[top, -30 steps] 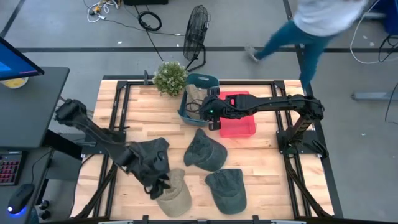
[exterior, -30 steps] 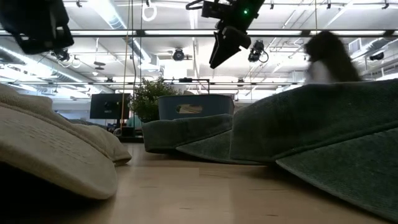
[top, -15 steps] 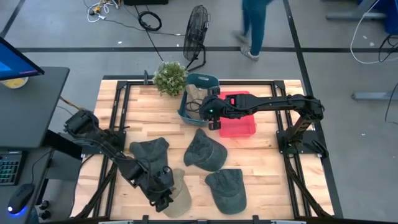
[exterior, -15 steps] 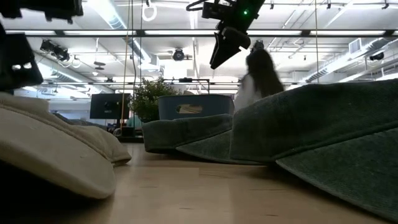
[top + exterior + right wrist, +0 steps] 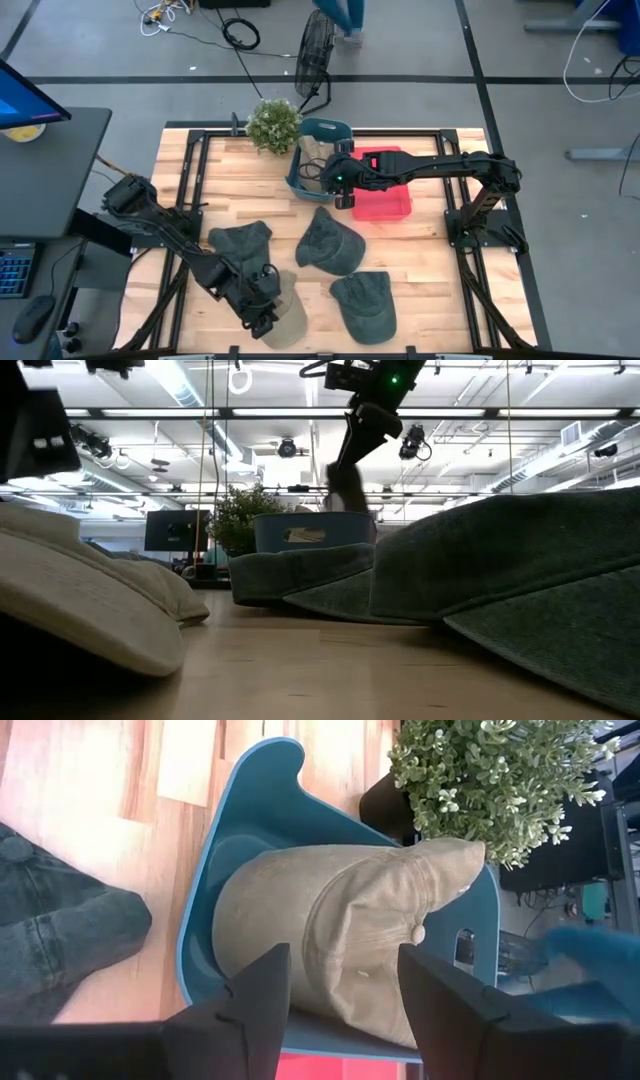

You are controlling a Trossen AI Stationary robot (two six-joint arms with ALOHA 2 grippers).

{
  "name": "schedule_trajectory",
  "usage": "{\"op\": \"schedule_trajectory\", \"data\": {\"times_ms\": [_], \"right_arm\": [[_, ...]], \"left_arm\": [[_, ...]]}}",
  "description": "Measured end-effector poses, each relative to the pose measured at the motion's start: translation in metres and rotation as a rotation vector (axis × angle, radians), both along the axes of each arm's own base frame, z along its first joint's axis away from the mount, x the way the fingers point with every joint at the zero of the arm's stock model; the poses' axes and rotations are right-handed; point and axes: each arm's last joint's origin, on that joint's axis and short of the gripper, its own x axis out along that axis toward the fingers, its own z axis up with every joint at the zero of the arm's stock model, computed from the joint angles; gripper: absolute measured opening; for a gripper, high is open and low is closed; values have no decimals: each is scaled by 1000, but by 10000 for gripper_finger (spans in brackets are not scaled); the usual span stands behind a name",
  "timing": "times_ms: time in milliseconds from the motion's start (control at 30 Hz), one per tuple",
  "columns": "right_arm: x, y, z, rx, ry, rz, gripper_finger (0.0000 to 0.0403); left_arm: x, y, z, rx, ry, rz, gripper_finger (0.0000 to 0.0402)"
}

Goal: Pick & Place hat
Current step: Put the brown cap into the blue bin

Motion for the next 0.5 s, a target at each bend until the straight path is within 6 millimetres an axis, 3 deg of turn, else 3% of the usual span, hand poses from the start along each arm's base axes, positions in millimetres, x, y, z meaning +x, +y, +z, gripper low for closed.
{"op": "schedule_trajectory", "data": {"times_ms": [133, 300, 500], "right_arm": [[1, 0, 0, 15, -10, 12, 190], [1, 2, 0, 69, -13, 52, 190], [2, 2, -1, 83, -14, 63, 190]], "left_arm": [[-4, 3, 5, 79, 101, 8, 170], [-2, 1, -2, 51, 104, 40, 174], [1, -1, -16, 82, 134, 36, 216]]}}
